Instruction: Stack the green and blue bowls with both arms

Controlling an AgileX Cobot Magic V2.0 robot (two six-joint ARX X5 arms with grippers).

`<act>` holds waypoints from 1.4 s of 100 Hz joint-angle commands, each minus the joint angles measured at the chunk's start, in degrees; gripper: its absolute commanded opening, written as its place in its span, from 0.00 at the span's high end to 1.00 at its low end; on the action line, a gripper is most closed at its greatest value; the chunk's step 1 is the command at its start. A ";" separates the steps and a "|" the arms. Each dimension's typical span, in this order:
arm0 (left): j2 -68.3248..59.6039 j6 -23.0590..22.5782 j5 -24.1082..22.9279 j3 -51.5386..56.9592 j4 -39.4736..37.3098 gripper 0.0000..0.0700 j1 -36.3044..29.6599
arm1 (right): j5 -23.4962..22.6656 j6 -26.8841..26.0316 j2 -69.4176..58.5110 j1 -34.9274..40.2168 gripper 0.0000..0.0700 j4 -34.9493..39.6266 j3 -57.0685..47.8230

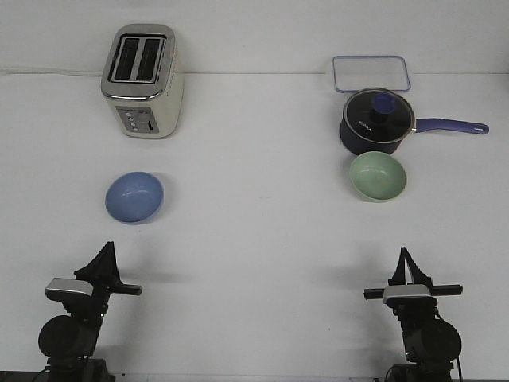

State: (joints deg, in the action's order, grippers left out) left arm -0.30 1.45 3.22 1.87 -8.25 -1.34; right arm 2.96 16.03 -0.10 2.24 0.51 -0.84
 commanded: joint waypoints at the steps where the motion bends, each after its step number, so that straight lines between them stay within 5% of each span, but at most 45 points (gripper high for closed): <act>1: 0.11 0.31 0.00 -1.07 -0.81 0.98 0.04 | 0.00 -0.13 0.02 0.04 1.00 -0.81 0.11; 80: 0.11 0.31 0.00 -1.07 -0.81 0.98 0.04 | -0.13 -0.46 0.02 0.04 1.00 -0.98 0.11; 107: 0.11 0.31 0.00 -1.07 -0.81 0.98 0.04 | -1.53 -11.15 0.02 0.04 1.00 -1.27 0.11; 119: 0.11 0.31 0.00 -1.07 -0.81 0.98 0.04 | -1.38 -20.11 0.02 0.04 1.00 -1.36 0.11; 140: 0.11 0.31 0.00 -1.07 -0.81 0.98 0.04 | 3.76 -30.42 -0.11 -0.02 1.00 2.93 -2.91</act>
State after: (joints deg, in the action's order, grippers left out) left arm -0.30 1.45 3.22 1.87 -8.25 -1.34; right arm 6.17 -8.34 -0.10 2.24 2.04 -1.50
